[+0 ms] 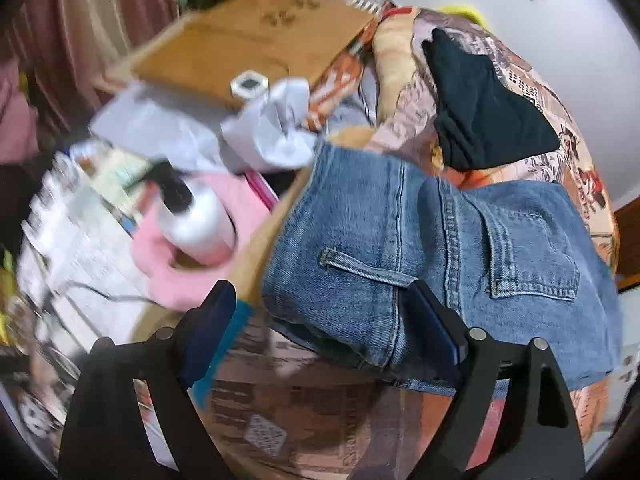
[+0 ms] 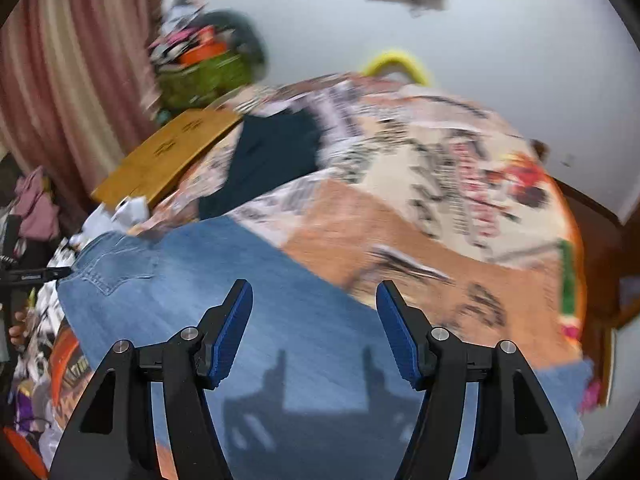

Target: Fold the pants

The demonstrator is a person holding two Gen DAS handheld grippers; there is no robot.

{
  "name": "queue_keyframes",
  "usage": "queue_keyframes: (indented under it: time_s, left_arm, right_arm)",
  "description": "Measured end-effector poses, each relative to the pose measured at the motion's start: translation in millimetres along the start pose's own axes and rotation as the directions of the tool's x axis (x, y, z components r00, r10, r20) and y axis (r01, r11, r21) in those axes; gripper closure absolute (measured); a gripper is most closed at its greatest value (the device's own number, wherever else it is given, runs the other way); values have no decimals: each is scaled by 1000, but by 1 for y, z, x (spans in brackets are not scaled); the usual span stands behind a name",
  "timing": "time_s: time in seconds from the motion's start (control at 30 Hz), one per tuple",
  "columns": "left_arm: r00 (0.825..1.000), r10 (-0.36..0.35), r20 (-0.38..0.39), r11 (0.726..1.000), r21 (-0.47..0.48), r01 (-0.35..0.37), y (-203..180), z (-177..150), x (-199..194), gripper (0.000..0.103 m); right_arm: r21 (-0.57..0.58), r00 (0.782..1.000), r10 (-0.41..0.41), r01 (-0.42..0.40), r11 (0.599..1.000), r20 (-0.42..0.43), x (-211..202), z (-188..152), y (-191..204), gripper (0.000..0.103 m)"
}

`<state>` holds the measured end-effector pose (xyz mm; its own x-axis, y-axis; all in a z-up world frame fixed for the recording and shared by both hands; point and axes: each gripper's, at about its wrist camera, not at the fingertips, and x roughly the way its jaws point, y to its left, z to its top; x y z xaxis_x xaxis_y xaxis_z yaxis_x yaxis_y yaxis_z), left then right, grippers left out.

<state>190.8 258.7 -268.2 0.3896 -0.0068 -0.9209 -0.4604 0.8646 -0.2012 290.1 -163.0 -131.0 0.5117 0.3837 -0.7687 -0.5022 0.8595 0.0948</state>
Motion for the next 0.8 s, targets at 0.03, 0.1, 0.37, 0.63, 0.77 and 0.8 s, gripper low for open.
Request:
queue_keyframes:
  time_s: [0.03,0.1,0.37,0.63,0.77,0.8]
  left_arm:
    - [1000,-17,-18,1000,-15,17,1,-2,5,16]
    - [996,-70,-56,997,-37,68,0,-4,14,20]
    - [990,-138,-21,990,0,138,-12,-7,10,70]
    - [976,32,214,989,132,-61,-32,-13,-25,81]
    - [986,52,160,988,138,-74,-22,-21,-8,79]
    - [992,46,121,988,140,-63,-20,-23,1,78]
  right_arm:
    - [-11,1000,10,-10,1000,-12,7,3,6,43]
    - [-40,997,45,-48,998,-55,35,12,21,43]
    - [-75,974,128,-145,987,-189,104,40,55,43]
    - [-21,948,189,-201,979,-256,145,49,67,59]
    - [-42,952,169,-186,982,-255,139,46,75,59]
    - [-51,955,153,-171,984,-253,136,47,76,59]
